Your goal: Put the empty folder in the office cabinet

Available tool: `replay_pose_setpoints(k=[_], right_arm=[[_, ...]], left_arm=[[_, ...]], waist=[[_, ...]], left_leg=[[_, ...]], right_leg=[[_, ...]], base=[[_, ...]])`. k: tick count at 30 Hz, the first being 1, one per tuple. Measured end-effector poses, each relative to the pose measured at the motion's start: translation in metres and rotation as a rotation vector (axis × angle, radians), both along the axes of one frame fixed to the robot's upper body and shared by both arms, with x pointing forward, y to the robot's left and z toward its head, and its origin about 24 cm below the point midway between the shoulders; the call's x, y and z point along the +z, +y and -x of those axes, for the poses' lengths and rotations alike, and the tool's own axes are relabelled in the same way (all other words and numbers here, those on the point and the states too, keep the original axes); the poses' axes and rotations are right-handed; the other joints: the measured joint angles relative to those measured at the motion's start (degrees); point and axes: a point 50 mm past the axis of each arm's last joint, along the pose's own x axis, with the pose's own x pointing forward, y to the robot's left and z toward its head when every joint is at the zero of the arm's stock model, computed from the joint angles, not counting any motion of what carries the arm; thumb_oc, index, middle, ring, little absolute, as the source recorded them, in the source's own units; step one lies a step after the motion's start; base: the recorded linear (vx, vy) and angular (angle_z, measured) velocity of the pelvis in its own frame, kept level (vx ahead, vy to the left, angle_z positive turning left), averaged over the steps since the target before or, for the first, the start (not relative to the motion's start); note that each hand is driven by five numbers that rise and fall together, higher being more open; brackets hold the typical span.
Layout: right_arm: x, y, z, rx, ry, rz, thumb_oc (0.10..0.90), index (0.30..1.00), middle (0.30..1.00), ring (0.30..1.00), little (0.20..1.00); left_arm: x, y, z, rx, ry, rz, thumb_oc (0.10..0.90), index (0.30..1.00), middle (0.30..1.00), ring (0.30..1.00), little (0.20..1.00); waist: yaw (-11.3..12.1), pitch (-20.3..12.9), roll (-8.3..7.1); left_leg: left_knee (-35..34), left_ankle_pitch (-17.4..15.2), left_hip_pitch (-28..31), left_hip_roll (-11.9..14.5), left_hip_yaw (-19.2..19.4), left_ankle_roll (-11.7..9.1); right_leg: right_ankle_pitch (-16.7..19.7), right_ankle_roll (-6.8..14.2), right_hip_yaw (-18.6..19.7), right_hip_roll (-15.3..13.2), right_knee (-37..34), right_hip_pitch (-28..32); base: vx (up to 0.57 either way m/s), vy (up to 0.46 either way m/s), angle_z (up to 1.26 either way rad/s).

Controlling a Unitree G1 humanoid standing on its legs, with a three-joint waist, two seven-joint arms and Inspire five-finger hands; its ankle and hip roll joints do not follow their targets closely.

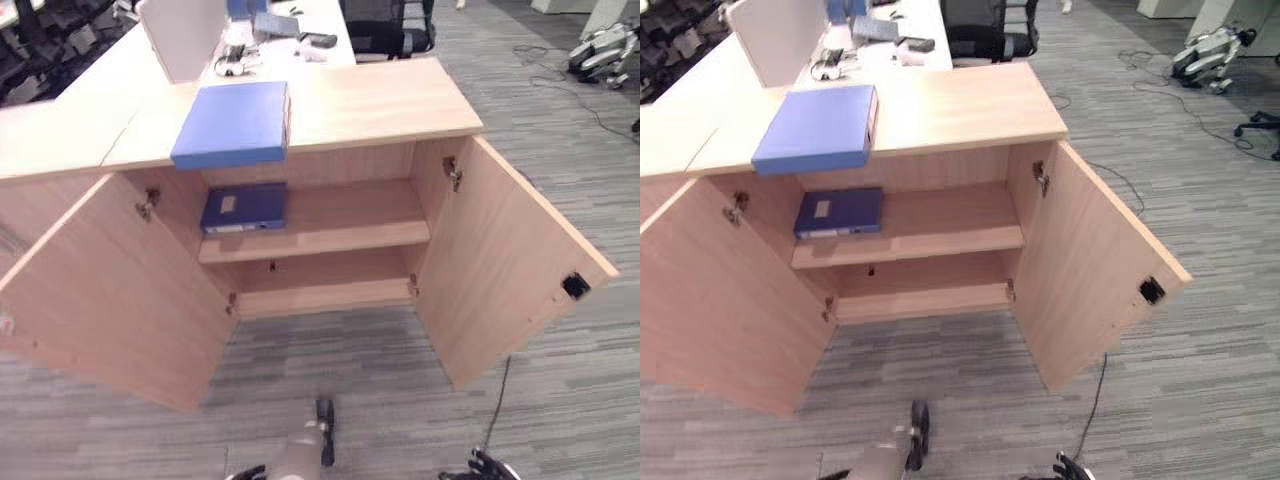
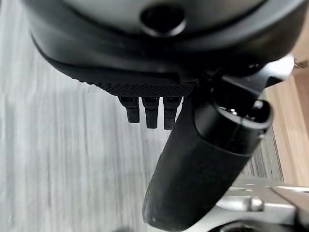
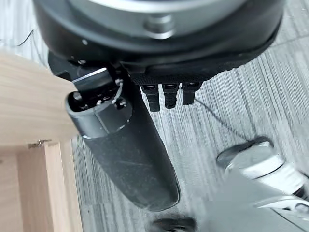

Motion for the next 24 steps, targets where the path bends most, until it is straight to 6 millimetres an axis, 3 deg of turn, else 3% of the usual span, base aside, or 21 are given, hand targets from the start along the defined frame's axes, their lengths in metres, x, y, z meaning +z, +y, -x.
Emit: replay_pose_setpoints(k=[1,2,3,4,5,7,9,10,11,13,14,15,16,17,18,19,21,22,23,24], right_arm=[[-0.002,0.004,-0.001,-0.001,0.012,-0.007,0.8,0.9,0.9,0.9,0.9],[-0.004,0.017,-0.014,0.054,-0.007,-0.032,0.8,0.9,0.9,0.9,0.9],[-0.003,0.035,-0.036,0.076,-0.08,-0.076,0.8,0.9,0.9,0.9,0.9],[-0.001,0.047,-0.048,0.078,-0.135,-0.103,0.8,0.9,0.9,0.9,0.9],[-0.001,0.055,-0.055,0.085,-0.143,-0.127,0.8,0.9,0.9,0.9,0.9],[0.002,0.057,-0.065,0.091,-0.175,-0.13,0.8,0.9,0.9,0.9,0.9],[0.009,0.056,-0.086,0.101,-0.23,-0.125,0.8,0.9,0.9,0.9,0.9],[0.018,0.054,-0.102,0.099,-0.292,-0.121,0.8,0.9,0.9,0.9,0.9],[0.021,0.052,-0.106,0.101,-0.308,-0.116,0.8,0.9,0.9,0.9,0.9],[0.022,0.045,-0.106,0.108,-0.308,-0.093,0.8,0.9,0.9,0.9,0.9],[0.022,0.042,-0.105,0.112,-0.302,-0.082,0.8,0.9,0.9,0.9,0.9],[0.022,0.035,-0.1,0.102,-0.294,-0.066,0.8,0.9,0.9,0.9,0.9],[0.023,0.027,-0.095,0.09,-0.289,-0.046,0.8,0.9,0.9,0.9,0.9],[0.023,0.02,-0.087,0.067,-0.277,-0.023,0.8,0.9,0.9,0.9,0.9],[0.02,0.018,-0.079,0.058,-0.25,-0.02,0.8,0.9,0.9,0.9,0.9],[0.015,0.019,-0.068,0.049,-0.211,-0.025,0.8,0.9,0.9,0.9,0.9],[0.006,0.03,-0.048,0.039,-0.15,-0.059,0.8,0.9,0.9,0.9,0.9],[0.005,0.03,-0.048,0.046,-0.142,-0.056,0.8,0.9,0.9,0.9,0.9],[0.011,0.026,-0.058,0.067,-0.183,-0.038,0.8,0.9,0.9,0.9,0.9],[0.014,0.022,-0.065,0.073,-0.201,-0.025,0.8,0.9,0.9,0.9,0.9]], left_arm=[[0.003,0.01,-0.009,-0.026,-0.017,-0.028,0.8,0.9,0.9,0.9,0.9],[0.007,0.025,-0.01,-0.026,-0.023,-0.068,0.8,0.9,0.9,0.9,0.9],[0.012,0.039,-0.011,-0.027,-0.033,-0.115,0.8,0.9,0.9,0.9,0.9],[0.015,0.044,-0.019,-0.038,-0.061,-0.129,0.8,0.9,0.9,0.9,0.9],[0.02,0.045,-0.03,-0.084,-0.114,-0.137,0.8,0.9,0.9,0.9,0.9],[0.023,0.041,-0.043,-0.144,-0.153,-0.132,0.8,0.9,0.9,0.9,0.9],[0.032,0.035,-0.079,-0.186,-0.254,-0.129,0.8,0.9,0.9,0.9,0.9],[0.038,0.029,-0.102,-0.2,-0.313,-0.122,0.8,0.9,0.9,0.9,0.9],[0.04,0.028,-0.108,-0.198,-0.331,-0.12,0.8,0.9,0.9,0.9,0.9],[0.041,0.027,-0.109,-0.178,-0.344,-0.117,0.8,0.9,0.9,0.9,0.9],[0.041,0.028,-0.11,-0.16,-0.348,-0.115,0.8,0.9,0.9,0.9,0.9],[0.041,0.024,-0.113,-0.161,-0.354,-0.107,0.8,0.9,0.9,0.9,0.9],[0.039,0.019,-0.112,-0.158,-0.35,-0.095,0.8,0.9,0.9,0.9,0.9],[0.037,0.014,-0.113,-0.156,-0.341,-0.08,0.8,0.9,0.9,0.9,0.9],[0.036,0.013,-0.112,-0.155,-0.333,-0.075,0.8,0.9,0.9,0.9,0.9],[0.036,0.014,-0.113,-0.152,-0.33,-0.078,0.8,0.9,0.9,0.9,0.9],[0.034,0.025,-0.1,-0.144,-0.3,-0.105,0.8,0.9,0.9,0.9,0.9],[0.032,0.025,-0.095,-0.126,-0.29,-0.106,0.8,0.9,0.9,0.9,0.9],[0.03,0.023,-0.092,-0.133,-0.281,-0.092,0.8,0.9,0.9,0.9,0.9],[0.03,0.021,-0.092,-0.136,-0.29,-0.086,0.8,0.9,0.9,0.9,0.9]], waist=[[-0.6,-0.16,-0.93],[0.36,-2.51,-4.63],[1.49,-4.29,-7.08],[1.74,-4.6,-8.69],[2.29,-5.3,-10.66],[2.52,-5.38,-11.64],[2.45,-5.05,-11.39],[2.16,-2.65,-7.97],[1.71,-1.7,-6.63],[1.72,0.03,-2.08],[1.65,0.6,-0.81],[0.68,0.65,1.24],[-0.16,0.97,3.47],[-2.32,1.96,5.59],[-3.75,2.34,5.73],[-4.66,2.8,4.18],[-4.24,2.75,-2.06],[-3.9,2.78,-1.71],[-4.64,3.15,-2.63],[-4.75,3.44,-2.06]], left_leg=[[0.61,4.05,0.75,-1.71,1.36,0.24],[-0.85,3.72,0.31,-4.15,2.85,0.55],[-3.68,3.5,1.33,-5.29,4.18,2.54],[-3.84,3.04,3.03,-6.9,4.14,5.04],[-3.91,0.44,5.16,-9.29,4.49,6.74],[-2.48,-1.18,6.13,-11.05,4.48,9.0],[-2.69,-1.81,5.7,-10.95,3.17,9.97],[-3.0,-2.26,6.85,-8.96,1.42,10.45],[-3.86,-2.16,8.21,-8.17,1.25,10.24],[-6.66,-2.61,13.73,-5.58,1.58,10.56],[-6.38,-2.63,14.68,-4.85,1.2,10.6],[-8.44,-3.63,16.46,-4.06,-2.99,11.9],[-11.16,-3.71,18.77,-3.07,-5.33,9.76],[-13.19,-3.35,21.16,-2.02,-7.25,9.01],[-13.62,-2.72,22.19,-2.1,-8.06,7.24],[-12.3,-2.8,22.84,-3.0,-7.69,5.43],[-4.93,-5.77,23.66,-5.24,-6.06,-0.31],[-2.04,-7.8,22.78,-4.13,-5.58,-1.74],[-3.3,-8.54,20.11,-1.88,-4.93,-2.68],[-6.68,-7.06,19.11,0.24,-4.97,-3.38]], right_leg=[[-1.86,3.13,0.16,-2.38,2.72,1.14],[-2.45,5.32,1.25,-2.75,12.31,-5.38],[-1.26,11.6,1.78,-2.1,19.52,-8.89],[-0.01,14.96,1.8,-2.13,22.5,-8.01],[2.46,16.61,1.61,-2.4,28.38,-8.28],[4.26,16.88,1.24,-2.27,31.73,-8.63],[6.6,18.64,-1.01,0.26,34.76,-12.22],[6.66,18.74,-7.49,3.01,36.75,-16.26],[6.64,18.55,-11.41,3.72,39.06,-18.51],[6.34,13.67,-22.37,3.99,41.29,-24.42],[6.01,12.02,-24.69,4.07,40.73,-27.22],[5.31,10.96,-30.26,2.6,39.91,-30.01],[5.08,10.56,-35.29,1.22,38.0,-32.19],[4.9,8.24,-38.7,-0.4,30.25,-34.19],[6.03,7.67,-39.22,-0.64,24.66,-34.16],[9.02,7.25,-38.19,-1.63,18.05,-33.72],[21.84,1.65,-37.24,-3.69,4.72,-29.52],[22.83,1.11,-37.33,-2.85,4.08,-28.41],[22.69,1.04,-38.09,-2.86,1.29,-25.73],[21.81,0.7,-38.73,-2.03,2.15,-25.39]], base=[[0.54,0.093,0.26],[0.58,0.082,0.12],[0.52,0.097,-0.1],[0.49,0.121,-0.05],[0.36,0.12,0.24],[0.2,0.109,0.24],[0.21,0.06,0.27],[0.26,0.145,0.06],[0.2,0.229,-0.18],[0.27,0.26,-0.45],[0.34,0.172,-0.38],[0.33,0.073,-0.14],[0.31,-0.021,0.26],[0.25,-0.059,0.59],[0.15,-0.054,0.83],[0.19,-0.107,0.63],[0.18,-0.125,0.25],[0.13,-0.086,0.24],[0.24,-0.146,0.24],[0.16,-0.086,0.51]])
